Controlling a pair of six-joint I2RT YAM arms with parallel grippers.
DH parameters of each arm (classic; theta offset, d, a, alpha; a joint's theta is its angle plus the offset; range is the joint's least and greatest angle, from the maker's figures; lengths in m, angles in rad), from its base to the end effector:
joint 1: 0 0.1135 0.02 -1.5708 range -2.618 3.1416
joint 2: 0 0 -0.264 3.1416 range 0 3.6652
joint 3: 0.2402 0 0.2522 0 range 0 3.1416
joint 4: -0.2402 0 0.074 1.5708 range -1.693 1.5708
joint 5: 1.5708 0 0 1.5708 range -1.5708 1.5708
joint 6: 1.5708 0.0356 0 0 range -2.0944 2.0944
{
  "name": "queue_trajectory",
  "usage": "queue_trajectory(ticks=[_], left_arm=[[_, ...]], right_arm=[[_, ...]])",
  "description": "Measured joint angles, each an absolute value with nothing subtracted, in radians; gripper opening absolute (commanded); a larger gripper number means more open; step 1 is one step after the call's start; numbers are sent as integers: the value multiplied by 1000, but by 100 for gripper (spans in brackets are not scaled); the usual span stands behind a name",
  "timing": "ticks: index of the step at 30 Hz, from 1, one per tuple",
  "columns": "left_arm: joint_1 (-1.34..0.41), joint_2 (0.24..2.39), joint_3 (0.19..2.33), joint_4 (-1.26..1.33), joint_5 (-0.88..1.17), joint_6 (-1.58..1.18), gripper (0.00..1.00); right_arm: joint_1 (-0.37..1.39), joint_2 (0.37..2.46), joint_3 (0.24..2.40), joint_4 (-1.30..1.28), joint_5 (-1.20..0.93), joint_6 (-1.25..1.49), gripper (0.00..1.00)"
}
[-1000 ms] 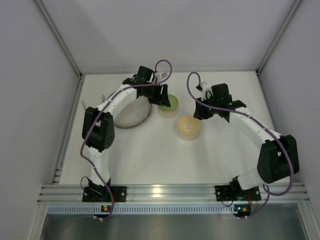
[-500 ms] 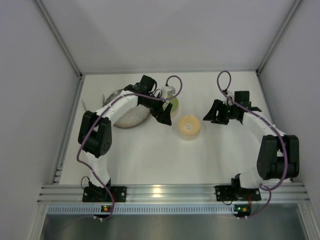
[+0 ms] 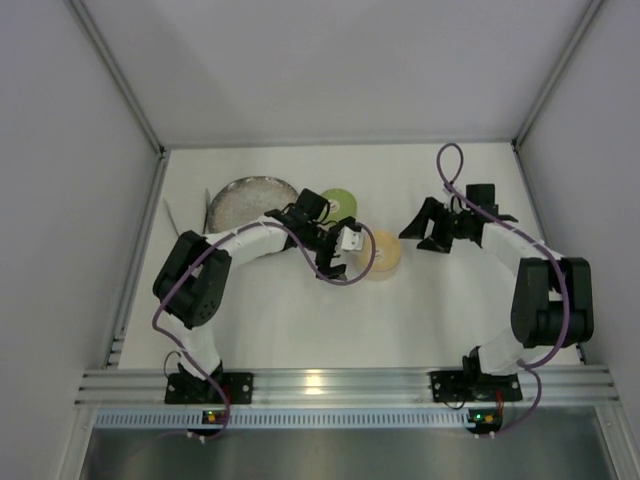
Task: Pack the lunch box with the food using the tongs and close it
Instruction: Pick up the packing box from the center of the board.
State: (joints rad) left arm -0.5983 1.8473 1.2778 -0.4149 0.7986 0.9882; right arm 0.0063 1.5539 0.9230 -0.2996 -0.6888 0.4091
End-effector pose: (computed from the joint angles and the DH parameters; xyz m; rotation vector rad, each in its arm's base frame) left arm 0.3041 -0.2382 0.2036 1.8472 1.4066 -0.8188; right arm 0.3092 0.0246 0.2000 0.2060 2.4749 1.0342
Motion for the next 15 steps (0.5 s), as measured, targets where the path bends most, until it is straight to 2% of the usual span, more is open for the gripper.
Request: queue_trajectory(ticks=[9, 15], left_arm=[[-614, 1909, 1196, -20, 683, 801, 99], [-610, 1948, 1189, 98, 701, 728, 99]], right_arm=[[10, 1562, 894, -265, -691, 440, 76], [25, 1601, 889, -245, -720, 443, 76]])
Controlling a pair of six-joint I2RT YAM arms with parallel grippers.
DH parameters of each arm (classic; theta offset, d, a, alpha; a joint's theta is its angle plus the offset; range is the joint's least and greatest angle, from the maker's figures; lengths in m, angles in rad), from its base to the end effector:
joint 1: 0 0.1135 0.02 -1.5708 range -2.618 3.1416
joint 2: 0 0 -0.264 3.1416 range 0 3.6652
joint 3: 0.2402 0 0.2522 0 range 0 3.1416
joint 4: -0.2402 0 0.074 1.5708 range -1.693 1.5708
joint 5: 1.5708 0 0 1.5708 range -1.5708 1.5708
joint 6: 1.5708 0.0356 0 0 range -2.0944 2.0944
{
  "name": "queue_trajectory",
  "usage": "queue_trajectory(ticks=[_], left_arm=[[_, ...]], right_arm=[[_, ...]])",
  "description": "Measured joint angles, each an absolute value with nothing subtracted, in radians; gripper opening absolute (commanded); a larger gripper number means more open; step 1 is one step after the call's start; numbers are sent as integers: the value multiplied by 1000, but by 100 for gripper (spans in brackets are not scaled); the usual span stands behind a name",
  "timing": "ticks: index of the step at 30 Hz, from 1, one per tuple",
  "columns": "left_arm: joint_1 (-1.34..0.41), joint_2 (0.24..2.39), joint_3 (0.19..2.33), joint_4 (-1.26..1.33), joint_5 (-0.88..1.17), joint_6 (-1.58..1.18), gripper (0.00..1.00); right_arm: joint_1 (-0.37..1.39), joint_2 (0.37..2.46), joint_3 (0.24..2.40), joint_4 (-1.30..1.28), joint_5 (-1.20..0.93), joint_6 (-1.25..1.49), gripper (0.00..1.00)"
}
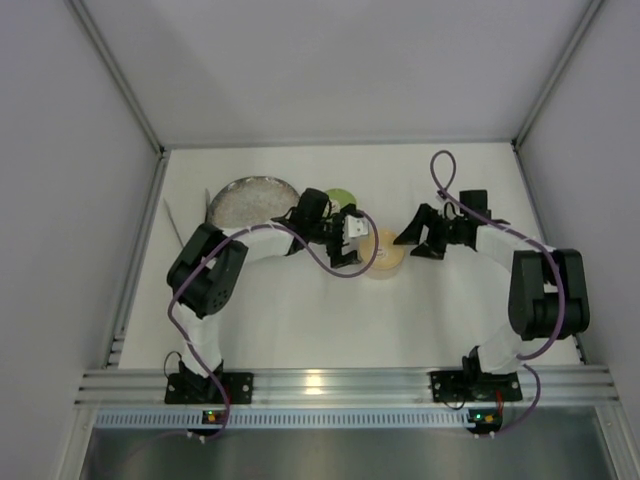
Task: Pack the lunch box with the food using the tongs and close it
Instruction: Pick up the packing box from the center of the board.
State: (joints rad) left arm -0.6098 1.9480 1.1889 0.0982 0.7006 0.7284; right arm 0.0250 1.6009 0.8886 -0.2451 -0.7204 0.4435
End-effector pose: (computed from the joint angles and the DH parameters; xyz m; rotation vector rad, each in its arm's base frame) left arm 0.3280 -0.2571 0.1717 1.6007 1.4177 -0.7067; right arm 0.3099 0.0312 0.1803 0.2275 2.5055 1.0988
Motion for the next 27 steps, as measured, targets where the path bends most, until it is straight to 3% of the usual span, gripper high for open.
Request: queue_trajectory(ticks=[18, 27], left_arm=[[-612, 2091, 1230, 186, 822, 534, 99], [-615, 2094, 1225, 242, 818, 461, 99]], right_arm=[[41, 1677, 788, -104, -785, 527, 74], [54, 1684, 788, -42, -788, 564, 56]])
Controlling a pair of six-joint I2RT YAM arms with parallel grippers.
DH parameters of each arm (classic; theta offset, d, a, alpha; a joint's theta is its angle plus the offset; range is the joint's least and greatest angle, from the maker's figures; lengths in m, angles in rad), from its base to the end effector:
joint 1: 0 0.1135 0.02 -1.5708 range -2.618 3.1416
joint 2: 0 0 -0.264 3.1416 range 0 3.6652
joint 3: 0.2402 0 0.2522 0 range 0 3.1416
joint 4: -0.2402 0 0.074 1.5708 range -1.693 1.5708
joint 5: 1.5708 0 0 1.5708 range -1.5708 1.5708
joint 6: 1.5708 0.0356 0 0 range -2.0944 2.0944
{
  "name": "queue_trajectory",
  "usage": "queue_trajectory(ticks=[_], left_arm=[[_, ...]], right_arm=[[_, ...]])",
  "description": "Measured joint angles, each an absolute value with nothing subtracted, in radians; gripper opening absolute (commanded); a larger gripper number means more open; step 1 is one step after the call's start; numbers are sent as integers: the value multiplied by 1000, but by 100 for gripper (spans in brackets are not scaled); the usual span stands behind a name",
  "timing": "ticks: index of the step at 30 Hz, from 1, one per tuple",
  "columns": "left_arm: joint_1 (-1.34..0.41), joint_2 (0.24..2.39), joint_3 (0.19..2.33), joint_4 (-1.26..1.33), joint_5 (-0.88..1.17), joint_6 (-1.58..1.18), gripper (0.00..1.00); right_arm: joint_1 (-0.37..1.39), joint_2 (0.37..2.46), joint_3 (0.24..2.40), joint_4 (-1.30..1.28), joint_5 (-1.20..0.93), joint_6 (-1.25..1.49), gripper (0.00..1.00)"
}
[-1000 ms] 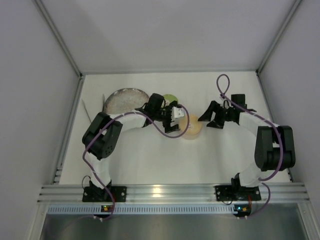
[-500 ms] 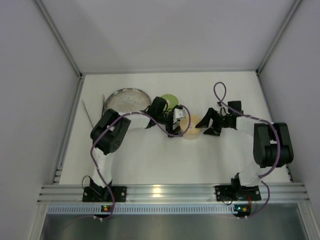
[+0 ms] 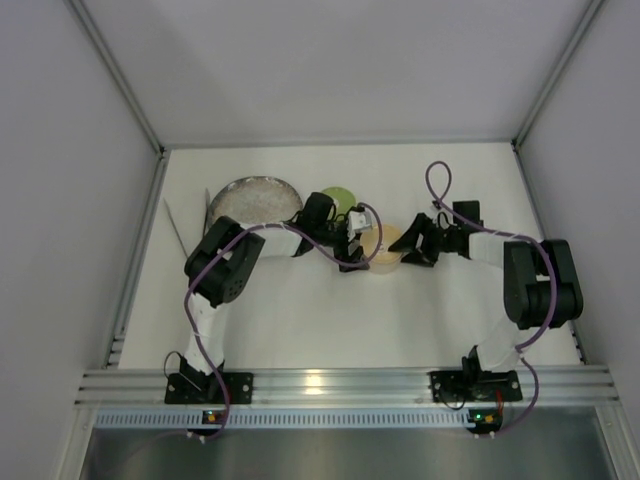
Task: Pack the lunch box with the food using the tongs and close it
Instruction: Pick up the packing box from the center of the board.
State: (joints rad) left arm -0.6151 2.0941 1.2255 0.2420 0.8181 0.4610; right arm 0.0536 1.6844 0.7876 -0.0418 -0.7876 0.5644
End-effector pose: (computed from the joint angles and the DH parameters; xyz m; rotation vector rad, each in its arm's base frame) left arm 0.3408 -0.2726 0.1362 1.4599 1.5487 -0.9799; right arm 0.3065 0.0417 0.1419 0.3034 2.5088 1.2402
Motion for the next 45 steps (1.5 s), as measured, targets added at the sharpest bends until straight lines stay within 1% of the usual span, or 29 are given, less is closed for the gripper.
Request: queue_trajectory(ticks=[5, 16, 28, 45], left_arm=[[-611, 2099, 1225, 292, 803, 404, 99], [-602, 2099, 1225, 344, 763, 351, 99], [-594, 2099, 1260, 342, 739, 342, 99], [-586, 2098, 1298, 320, 749, 279, 99]], right_arm=[[54, 1684, 809, -36, -768, 580, 53], [67, 1687, 869, -53, -720, 580, 52], [91, 1686, 972, -155, -657, 534, 52], [93, 1673, 1028, -214, -638, 519, 52]])
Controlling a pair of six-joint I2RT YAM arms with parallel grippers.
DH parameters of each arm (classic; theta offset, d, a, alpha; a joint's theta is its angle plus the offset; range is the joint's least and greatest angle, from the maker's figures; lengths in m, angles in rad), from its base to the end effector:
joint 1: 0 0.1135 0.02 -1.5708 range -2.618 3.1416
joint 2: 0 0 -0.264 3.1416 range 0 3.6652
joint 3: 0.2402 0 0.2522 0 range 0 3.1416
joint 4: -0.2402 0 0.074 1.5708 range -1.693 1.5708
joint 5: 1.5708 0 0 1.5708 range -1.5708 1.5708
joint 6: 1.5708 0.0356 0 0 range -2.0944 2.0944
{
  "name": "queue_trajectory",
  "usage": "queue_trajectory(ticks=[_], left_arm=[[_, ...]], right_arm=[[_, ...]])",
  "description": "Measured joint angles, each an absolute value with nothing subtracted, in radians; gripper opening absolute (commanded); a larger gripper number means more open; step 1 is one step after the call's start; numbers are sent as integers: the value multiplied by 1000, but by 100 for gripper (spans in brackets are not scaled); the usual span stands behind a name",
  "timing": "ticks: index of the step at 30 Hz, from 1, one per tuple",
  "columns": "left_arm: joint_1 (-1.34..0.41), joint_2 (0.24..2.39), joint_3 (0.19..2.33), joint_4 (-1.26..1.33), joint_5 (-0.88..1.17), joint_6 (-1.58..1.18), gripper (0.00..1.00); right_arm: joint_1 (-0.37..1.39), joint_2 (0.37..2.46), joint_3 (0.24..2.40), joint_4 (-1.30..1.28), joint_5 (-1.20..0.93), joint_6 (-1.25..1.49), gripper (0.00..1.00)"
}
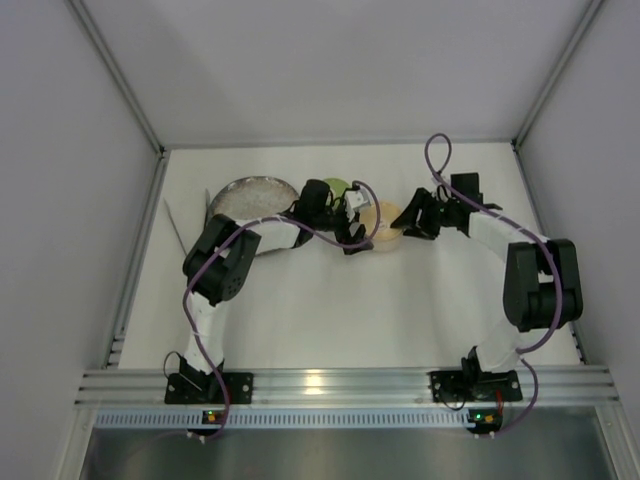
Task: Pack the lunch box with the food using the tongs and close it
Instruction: Pick up the packing box from the center of the board.
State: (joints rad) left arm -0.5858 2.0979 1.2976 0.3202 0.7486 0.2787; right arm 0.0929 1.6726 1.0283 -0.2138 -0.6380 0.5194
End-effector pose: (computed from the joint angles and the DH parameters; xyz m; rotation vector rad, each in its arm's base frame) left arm 0.3659 -0.2719 0.1615 1.2618 1.6051 -0.9553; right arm 0.3423 0.0532 0.1993 0.2243 2.4600 1.0472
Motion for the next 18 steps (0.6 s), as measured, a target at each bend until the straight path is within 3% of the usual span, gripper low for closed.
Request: queue_trajectory(ticks=[18], left_arm=[[-582, 2077, 1350, 260, 745, 260, 99]], right_arm=[[96, 1640, 1074, -255, -621, 506, 52]])
